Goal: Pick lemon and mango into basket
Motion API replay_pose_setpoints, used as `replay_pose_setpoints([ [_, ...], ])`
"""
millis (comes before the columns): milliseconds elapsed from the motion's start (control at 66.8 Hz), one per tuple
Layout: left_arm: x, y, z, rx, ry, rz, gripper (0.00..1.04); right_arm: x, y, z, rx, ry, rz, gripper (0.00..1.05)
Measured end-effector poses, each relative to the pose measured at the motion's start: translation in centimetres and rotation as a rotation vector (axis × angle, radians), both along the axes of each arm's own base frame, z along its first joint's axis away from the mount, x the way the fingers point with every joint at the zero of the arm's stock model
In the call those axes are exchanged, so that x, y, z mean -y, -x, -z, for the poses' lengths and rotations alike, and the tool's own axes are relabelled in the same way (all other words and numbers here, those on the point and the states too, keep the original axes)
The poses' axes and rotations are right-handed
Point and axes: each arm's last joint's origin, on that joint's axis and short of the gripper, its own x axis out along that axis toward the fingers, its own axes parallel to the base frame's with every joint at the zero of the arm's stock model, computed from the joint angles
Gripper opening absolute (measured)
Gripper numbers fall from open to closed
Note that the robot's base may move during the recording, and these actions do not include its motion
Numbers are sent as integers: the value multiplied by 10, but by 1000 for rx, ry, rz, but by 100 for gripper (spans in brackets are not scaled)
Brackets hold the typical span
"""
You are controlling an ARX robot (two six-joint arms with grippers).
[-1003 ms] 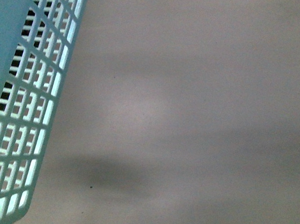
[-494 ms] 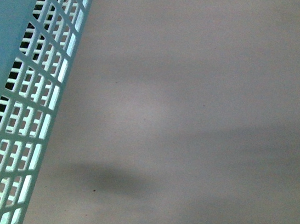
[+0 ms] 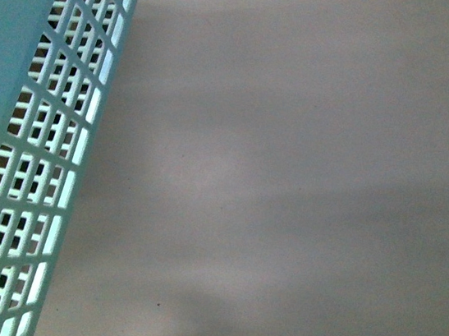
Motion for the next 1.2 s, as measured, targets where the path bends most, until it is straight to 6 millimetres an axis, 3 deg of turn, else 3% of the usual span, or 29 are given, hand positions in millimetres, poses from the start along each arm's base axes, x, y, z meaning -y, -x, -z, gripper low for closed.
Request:
replay_pose_setpoints([
  [1198,0,0,0,0,-1,0,15,0,0,0,0,0,0,96],
])
